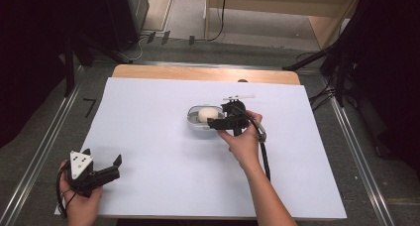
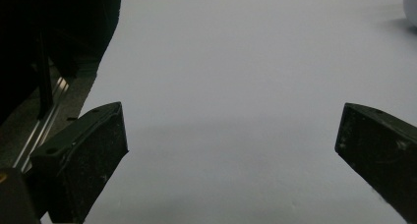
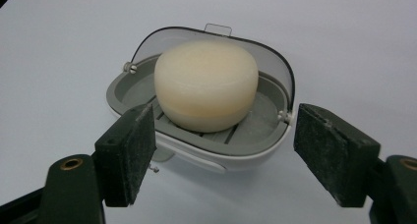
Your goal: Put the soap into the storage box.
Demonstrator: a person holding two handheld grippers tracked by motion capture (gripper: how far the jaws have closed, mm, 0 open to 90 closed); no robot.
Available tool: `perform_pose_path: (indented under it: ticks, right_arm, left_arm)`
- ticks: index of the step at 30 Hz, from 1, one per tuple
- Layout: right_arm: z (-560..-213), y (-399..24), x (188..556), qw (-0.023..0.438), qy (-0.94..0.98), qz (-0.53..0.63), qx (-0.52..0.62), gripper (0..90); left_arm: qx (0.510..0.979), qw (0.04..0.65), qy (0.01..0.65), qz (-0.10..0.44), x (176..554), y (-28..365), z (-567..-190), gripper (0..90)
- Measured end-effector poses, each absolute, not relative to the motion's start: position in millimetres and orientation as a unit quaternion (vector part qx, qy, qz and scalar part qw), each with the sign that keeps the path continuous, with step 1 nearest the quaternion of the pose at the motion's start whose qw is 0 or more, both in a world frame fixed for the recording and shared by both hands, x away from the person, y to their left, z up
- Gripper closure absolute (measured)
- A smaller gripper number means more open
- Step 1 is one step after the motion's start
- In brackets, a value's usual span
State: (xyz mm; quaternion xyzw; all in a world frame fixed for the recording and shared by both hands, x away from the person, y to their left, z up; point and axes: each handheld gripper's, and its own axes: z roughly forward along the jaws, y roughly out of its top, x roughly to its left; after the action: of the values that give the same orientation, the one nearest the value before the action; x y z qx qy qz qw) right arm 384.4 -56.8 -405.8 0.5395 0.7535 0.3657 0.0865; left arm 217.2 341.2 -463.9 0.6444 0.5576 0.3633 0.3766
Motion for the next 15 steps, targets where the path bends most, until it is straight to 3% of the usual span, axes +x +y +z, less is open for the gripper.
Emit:
perform_pose_path:
  ticks: [15]
  right_arm:
    - [-414,-88,367,0.071,0.749,0.392,0.529,16.3]
  left_arm:
    - [0.645,0.375,0.558,0.363,217,341,-464,0.0]
